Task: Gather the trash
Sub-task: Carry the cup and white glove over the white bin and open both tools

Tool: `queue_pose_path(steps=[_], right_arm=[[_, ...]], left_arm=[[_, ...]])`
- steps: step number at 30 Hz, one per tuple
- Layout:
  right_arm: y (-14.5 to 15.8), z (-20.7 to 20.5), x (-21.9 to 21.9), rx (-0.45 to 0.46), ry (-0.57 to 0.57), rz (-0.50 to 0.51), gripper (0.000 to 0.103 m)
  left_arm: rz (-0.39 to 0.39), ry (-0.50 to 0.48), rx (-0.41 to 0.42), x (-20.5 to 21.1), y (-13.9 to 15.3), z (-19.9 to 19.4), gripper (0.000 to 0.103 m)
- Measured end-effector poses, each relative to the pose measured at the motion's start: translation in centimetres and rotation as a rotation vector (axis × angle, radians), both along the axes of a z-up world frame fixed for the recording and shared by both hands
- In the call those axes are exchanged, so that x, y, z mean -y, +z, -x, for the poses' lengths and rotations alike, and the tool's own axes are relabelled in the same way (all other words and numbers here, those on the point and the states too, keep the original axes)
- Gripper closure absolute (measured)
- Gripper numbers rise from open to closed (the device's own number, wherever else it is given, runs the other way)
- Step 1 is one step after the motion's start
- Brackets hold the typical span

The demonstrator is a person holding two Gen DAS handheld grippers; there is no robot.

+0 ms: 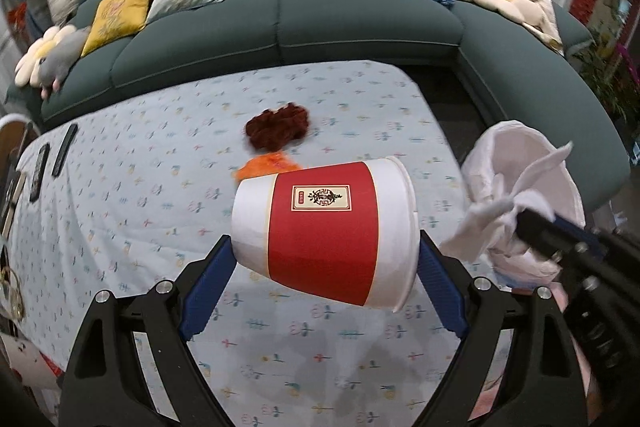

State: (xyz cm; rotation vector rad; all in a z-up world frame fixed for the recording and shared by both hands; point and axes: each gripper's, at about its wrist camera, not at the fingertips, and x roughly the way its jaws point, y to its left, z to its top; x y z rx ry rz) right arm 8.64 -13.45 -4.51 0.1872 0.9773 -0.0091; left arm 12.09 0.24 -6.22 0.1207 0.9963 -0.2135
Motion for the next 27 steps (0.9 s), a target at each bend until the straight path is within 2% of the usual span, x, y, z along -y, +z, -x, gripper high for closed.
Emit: queue_pose_path(steps=[9,27], right_arm=[[2.3,1.2,4.7,0.066,-0.092,-0.012,0.098],[1.5,4.6,15.3,0.07,-0.299,-0.028,0.098]], left_arm=[[-0.023,-0.065,0.034,4.3,1.5,0.1,0.019],[-0.032,-0.238,0.053,15.1,2.2,0.6,0.019]])
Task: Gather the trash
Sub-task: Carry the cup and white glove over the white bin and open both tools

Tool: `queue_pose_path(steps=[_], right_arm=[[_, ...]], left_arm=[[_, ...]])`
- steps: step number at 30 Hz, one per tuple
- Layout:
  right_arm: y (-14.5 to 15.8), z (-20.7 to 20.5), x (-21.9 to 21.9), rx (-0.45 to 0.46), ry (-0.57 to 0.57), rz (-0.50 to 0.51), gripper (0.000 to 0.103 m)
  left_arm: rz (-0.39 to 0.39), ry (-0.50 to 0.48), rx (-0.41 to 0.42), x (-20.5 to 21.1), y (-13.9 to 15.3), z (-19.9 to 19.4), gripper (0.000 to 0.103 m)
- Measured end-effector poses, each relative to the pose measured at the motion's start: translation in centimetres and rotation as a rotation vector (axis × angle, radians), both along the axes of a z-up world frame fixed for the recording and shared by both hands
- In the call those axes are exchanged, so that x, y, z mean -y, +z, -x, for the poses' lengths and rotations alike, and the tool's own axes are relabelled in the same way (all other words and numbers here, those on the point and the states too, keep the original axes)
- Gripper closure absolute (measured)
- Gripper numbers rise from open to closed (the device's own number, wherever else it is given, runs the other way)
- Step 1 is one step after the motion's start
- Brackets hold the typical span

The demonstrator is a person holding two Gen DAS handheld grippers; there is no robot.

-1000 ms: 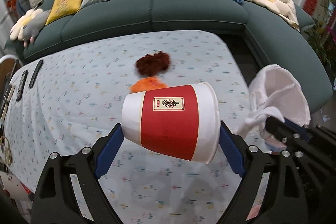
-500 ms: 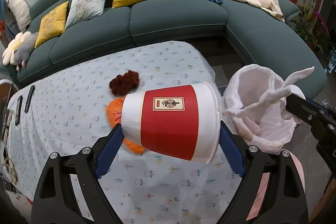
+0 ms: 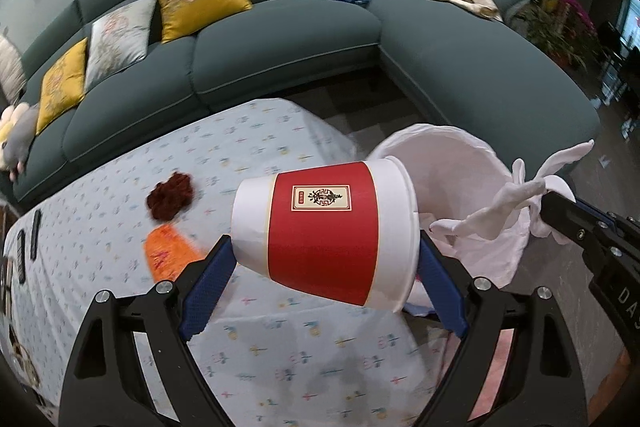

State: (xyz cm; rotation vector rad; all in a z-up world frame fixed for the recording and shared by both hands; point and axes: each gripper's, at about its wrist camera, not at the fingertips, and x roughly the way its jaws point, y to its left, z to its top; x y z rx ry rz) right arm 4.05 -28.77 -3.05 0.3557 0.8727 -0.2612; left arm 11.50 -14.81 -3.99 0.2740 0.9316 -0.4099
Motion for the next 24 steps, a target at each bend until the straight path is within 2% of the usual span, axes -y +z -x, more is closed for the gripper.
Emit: queue_pose_path(steps=[11,20,24], right_arm=[[-1.0,1.0,4.0,-0.008,-0.087,-0.022,0.098],[-1.6,0.9,6.1,-0.016,-0.131,-0.023,0.098],[-1.7,0.6,6.4,-0.02,-0.138,-0.02,0.098]], left_arm=[[-0.002,-0.108,-0.005,6.2,-0.4,0.4,0.019],[0.027,-0.156,-0.019,8.6,-0.7,0.0,0.019],[0.034,-0.156,-0.017,9.0,-0.8,-0.2,0.013]])
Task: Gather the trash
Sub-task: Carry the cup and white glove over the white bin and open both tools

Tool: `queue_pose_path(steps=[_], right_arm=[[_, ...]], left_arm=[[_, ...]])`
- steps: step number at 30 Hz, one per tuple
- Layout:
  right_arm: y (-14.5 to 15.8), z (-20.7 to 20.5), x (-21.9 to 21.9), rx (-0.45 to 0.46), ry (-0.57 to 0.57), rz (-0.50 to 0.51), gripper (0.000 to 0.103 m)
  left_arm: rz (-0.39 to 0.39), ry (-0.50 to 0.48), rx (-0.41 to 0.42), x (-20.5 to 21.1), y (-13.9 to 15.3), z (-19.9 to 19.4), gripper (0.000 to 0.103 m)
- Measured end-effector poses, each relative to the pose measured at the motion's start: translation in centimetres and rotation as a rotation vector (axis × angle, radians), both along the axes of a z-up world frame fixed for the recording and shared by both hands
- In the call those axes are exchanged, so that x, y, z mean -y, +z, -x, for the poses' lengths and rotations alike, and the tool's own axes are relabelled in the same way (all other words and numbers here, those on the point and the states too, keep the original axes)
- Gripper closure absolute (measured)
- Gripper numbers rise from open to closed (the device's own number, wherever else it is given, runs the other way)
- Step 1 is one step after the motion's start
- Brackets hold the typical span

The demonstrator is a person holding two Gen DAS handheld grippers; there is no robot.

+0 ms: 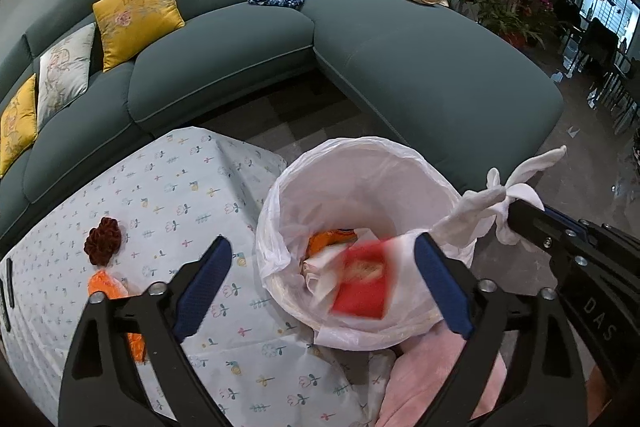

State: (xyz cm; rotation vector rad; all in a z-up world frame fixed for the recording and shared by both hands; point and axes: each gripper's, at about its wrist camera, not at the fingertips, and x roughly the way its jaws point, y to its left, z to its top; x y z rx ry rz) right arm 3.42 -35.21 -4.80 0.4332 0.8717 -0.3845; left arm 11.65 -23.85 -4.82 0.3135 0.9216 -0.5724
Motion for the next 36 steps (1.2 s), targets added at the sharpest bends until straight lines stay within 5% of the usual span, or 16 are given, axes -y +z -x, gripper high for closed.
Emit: queue_pose_path(steps=[22,26,30,36], right_arm=[[-0.7,-4.2,-2.4,-0.071,0.066,0.099,0.096],[-0.5,-4.5,-3.0,-0.072,0.064,0.113,0.091],[-0.1,-4.6,-3.6,-0.069,0.066,0.135,0.073],[0.5,-4.9,-4.9,-0.079,0.084,0.184,0.06]], left_arm=[[-0.017,0.174,-0.022,-6.7,-1.0,-2.8,0.013],[-0.018,0.195,-0.023,-7.5,-1.1,-3.0,0.013],[-0.018,0.217,-0.027,-8.4,-1.2,-3.2,0.012],[-0.018,0.252,-0.032,-9.9,-1.4,-3.3,0.011]])
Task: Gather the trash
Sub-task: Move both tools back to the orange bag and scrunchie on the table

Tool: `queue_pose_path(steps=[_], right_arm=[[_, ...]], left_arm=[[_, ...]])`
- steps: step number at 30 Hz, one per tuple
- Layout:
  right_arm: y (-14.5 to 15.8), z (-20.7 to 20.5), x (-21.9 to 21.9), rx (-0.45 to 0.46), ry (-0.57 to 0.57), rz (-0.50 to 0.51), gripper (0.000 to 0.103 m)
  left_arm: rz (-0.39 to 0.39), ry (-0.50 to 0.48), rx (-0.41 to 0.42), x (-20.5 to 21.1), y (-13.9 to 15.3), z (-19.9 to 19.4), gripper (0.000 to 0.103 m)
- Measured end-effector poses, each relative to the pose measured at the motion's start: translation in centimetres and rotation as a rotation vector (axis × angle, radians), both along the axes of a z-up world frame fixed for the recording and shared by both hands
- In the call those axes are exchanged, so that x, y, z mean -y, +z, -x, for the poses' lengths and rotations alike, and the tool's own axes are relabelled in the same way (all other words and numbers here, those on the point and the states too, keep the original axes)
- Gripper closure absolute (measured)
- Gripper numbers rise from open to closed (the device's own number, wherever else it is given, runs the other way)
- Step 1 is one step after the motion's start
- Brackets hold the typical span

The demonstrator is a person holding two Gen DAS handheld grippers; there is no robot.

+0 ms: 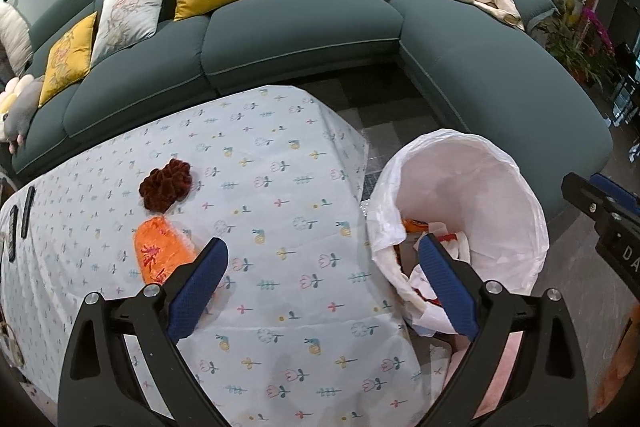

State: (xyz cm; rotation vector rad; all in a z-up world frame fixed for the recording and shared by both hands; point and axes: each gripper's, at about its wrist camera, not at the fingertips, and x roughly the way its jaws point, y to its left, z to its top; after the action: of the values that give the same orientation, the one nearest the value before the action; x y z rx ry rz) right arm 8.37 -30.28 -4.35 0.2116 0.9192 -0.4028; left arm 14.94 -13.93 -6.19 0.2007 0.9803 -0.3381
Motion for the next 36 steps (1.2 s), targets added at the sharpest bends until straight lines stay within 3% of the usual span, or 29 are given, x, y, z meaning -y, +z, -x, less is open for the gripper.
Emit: queue_pose_path(steps=[17,36], right_arm=[[-0.2,-1.5,-5.5,-0.02,0.093,0.015,0.051],[-3.2,-6.0,-13.2,-0.095,0.217,0.008,0.046]], left_arm=[[0.011,0.13,-0.03,-6.0,-0.9,-1.1,0.01],[0.031,0.339,-0.19,-14.8,-6.6,-3.9,0.009]])
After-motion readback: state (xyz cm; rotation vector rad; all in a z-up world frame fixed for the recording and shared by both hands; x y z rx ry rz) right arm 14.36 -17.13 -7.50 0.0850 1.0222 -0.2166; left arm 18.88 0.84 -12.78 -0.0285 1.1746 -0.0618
